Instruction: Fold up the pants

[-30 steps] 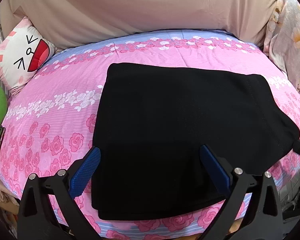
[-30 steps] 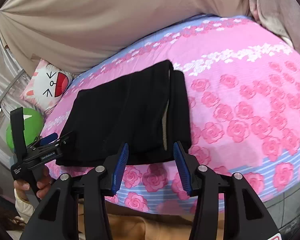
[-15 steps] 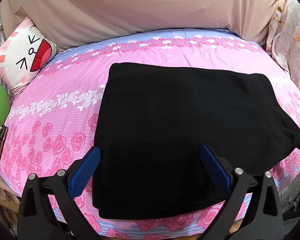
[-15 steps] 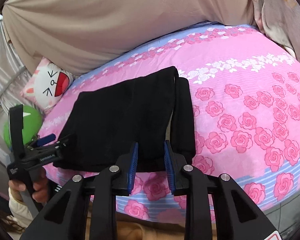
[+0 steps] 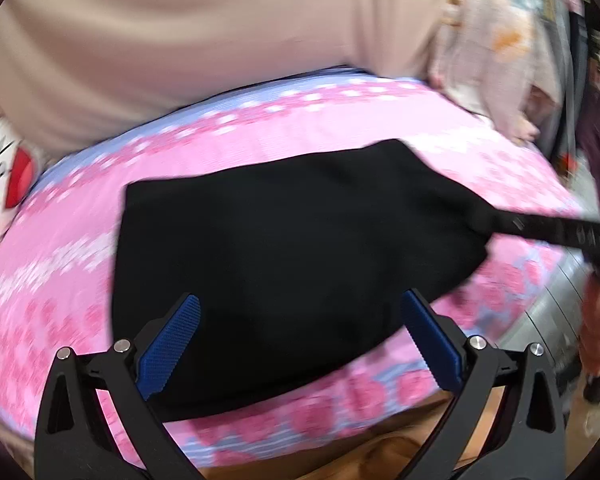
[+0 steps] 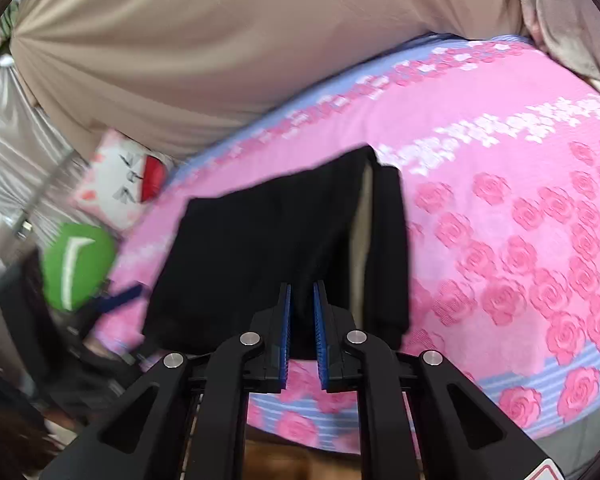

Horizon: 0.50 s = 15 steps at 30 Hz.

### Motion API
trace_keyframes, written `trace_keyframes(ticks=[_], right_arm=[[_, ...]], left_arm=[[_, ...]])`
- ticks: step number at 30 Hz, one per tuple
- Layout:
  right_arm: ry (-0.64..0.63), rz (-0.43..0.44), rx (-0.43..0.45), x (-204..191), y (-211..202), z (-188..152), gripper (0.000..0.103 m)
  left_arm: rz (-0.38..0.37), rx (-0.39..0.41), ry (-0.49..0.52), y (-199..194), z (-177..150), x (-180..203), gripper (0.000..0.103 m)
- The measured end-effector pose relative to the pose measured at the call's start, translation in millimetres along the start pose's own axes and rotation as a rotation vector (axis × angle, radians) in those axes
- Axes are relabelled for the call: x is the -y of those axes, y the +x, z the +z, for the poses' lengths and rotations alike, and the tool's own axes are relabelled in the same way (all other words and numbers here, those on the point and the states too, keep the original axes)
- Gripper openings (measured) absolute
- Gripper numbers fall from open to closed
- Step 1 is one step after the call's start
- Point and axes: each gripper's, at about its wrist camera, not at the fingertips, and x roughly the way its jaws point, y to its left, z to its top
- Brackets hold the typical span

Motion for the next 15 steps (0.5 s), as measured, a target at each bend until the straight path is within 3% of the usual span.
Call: trace_keyframes(ticks=[2, 7, 9, 11, 14, 15], right_arm=[[-0.017, 0.026, 0.004, -6.5, -2.9, 8.6, 0.01], [-0.054, 0.144, 0.004, -32.3, -4.6, 33.7, 0.011], [-0.068, 0.166, -0.009, -37.0, -1.0, 42.8, 0.012], [-0.083, 0.149, -0.03, -36.0, 3.4, 46.7, 0.015], [-0.073, 0.093, 0.005, -21.1, -4.1, 45.0, 0.019], [-0.076, 0.061, 0.017, -16.3, -7.4, 43.4, 0.028]], left_arm=[[-0.05, 0.018, 0.054, 3.9, 5.9, 19.3, 0.098], [-0.085, 0.01, 0.145, 32.4, 19.8, 57.3, 0.097], [-0.14, 0.0, 0.088, 44.0, 26.9, 50.9, 0.056], [-0.132, -0.051, 0.029, 55.5, 33.3, 36.6, 0.011], [-0.208, -0.067, -0.079, 57.4, 42.4, 0.8, 0.006], [-0.218, -0.048, -0.114, 48.2, 47.9, -14.9, 0.006]])
